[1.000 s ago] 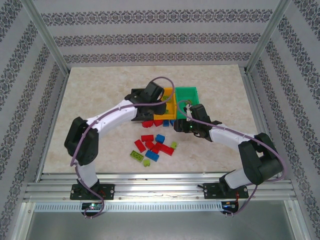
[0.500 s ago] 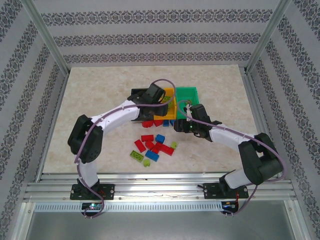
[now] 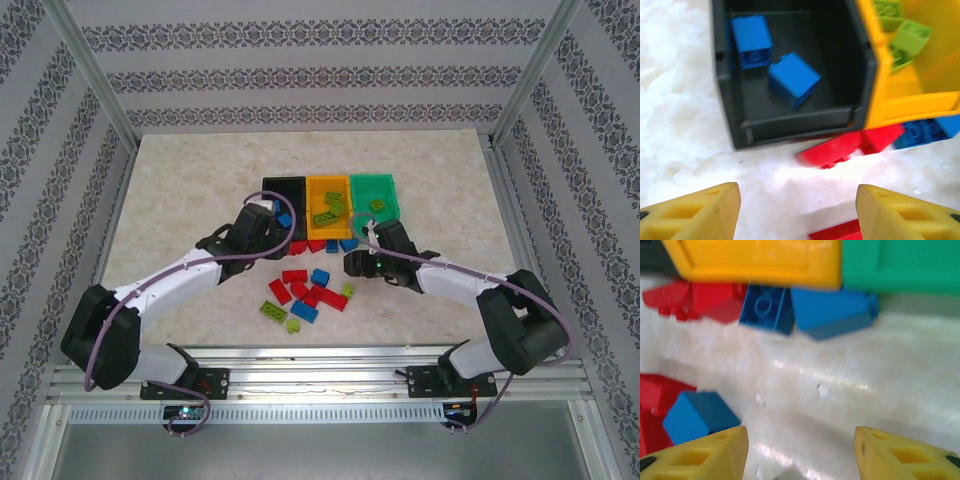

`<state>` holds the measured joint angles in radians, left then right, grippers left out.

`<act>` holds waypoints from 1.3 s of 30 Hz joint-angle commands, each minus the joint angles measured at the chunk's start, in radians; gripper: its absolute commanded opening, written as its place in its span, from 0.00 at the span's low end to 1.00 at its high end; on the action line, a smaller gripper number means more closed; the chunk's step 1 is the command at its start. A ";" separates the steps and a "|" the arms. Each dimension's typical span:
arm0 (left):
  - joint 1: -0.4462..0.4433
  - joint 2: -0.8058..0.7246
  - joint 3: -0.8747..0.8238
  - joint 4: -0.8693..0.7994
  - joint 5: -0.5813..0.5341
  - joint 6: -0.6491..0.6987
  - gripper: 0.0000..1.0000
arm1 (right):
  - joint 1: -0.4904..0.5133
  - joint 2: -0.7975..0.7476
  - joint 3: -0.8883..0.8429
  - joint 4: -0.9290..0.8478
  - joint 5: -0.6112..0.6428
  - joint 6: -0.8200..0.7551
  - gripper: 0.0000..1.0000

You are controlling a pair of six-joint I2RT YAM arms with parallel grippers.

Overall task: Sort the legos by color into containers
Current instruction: Pick up the lego from the bottom-center of the table.

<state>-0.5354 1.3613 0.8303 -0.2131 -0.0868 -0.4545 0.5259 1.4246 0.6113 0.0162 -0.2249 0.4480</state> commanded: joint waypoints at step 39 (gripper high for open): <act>0.111 -0.093 -0.332 0.420 0.165 0.164 0.62 | 0.170 0.025 0.100 -0.112 0.095 0.184 0.33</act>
<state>-0.4362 1.2594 0.4992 0.1509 0.0509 -0.2913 0.7189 1.4498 0.6601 -0.0750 -0.1204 0.6514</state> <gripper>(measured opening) 0.617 0.340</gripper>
